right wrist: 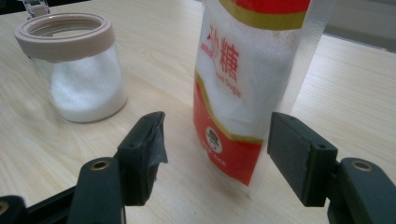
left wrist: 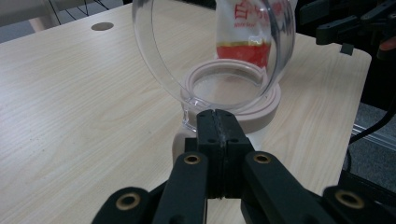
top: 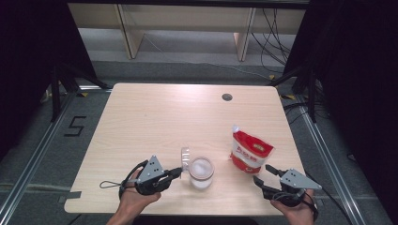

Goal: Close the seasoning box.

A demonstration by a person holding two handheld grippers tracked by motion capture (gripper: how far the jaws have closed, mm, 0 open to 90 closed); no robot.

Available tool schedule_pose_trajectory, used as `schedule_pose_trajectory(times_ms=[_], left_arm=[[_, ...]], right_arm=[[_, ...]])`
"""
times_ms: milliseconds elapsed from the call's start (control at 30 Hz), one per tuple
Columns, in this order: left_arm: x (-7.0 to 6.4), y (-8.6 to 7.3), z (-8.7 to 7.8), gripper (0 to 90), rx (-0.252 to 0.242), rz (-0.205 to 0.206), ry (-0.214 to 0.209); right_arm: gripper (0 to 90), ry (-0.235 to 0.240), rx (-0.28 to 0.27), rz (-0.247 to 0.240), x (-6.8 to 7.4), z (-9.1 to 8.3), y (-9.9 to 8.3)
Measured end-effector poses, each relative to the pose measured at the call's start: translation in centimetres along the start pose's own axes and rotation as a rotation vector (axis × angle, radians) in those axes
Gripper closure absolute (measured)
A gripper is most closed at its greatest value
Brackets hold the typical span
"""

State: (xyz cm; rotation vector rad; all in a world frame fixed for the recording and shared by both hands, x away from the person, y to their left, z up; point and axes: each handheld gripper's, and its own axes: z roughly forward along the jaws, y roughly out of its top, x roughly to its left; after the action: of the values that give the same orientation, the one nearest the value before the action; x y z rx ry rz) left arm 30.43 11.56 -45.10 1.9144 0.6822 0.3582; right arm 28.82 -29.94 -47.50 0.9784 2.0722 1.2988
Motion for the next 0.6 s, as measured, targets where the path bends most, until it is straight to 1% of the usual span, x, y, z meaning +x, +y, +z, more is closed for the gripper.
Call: schedule_pose_trajectory(times_ms=[33,67,100,133,167,233,267,300,333,400,433,467,500,533,567,600], left_arm=[[0.07,0.11,0.13,88.5,-0.002,0.02,-0.011],[-0.15,0.16,0.22,88.4,0.001,0.006,-0.002],[-0.2,0.21,0.32,88.0,-0.002,0.011,-0.007],[-0.33,0.2,0.4,87.6,-0.003,-0.003,-0.012],[-0.32,0.18,0.48,87.0,-0.006,-0.002,-0.021],[-0.37,0.16,0.39,86.2,0.0,-0.003,-0.015],[-0.3,0.16,0.31,84.8,0.001,-0.001,-0.014],[-0.3,0.16,0.31,84.1,0.001,-0.001,-0.014],[-0.17,0.19,0.29,82.8,-0.002,0.011,-0.021],[-0.17,0.16,0.25,81.8,0.005,0.007,-0.027],[-0.17,0.14,0.24,76.7,0.005,0.004,-0.03],[-0.18,0.12,0.24,76.7,0.005,0.0,-0.034],[-0.38,0.04,0.24,75.1,0.01,-0.026,-0.034],[-0.39,0.03,0.24,72.2,0.013,-0.019,-0.043],[-0.37,0.03,0.22,67.2,0.016,-0.005,-0.046],[-0.5,-0.05,0.17,62.2,0.017,-0.022,-0.05]], right_arm=[[37.2,0.014,0.011,0.015,0.07,0.0,-0.01],[37.1,0.006,0.0,-0.017,-0.13,0.1,-0.02],[37.1,0.008,0.01,0.01,0.06,0.0,-0.02],[37.2,0.004,0.009,0.004,0.04,-0.04,0.01],[37.2,0.002,0.004,-0.006,-0.01,-0.01,0.02],[37.1,0.003,0.006,-0.001,-0.01,-0.04,0.02],[37.1,0.007,0.014,0.023,0.1,-0.02,-0.06],[37.1,0.007,0.014,0.023,0.1,-0.02,-0.06],[37.1,0.01,0.012,0.012,0.11,-0.05,-0.05],[37.1,0.005,0.015,0.005,0.09,-0.1,-0.02],[37.1,0.007,0.009,-0.015,-0.04,-0.03,-0.01],[37.1,0.007,0.009,-0.015,-0.04,-0.03,-0.01],[37.1,0.006,0.01,-0.012,-0.02,-0.05,-0.02],[37.0,0.013,0.001,0.003,0.02,0.04,0.0],[37.0,0.012,0.001,0.002,0.02,0.04,0.0],[36.9,0.011,-0.001,0.003,0.02,0.04,0.0]])
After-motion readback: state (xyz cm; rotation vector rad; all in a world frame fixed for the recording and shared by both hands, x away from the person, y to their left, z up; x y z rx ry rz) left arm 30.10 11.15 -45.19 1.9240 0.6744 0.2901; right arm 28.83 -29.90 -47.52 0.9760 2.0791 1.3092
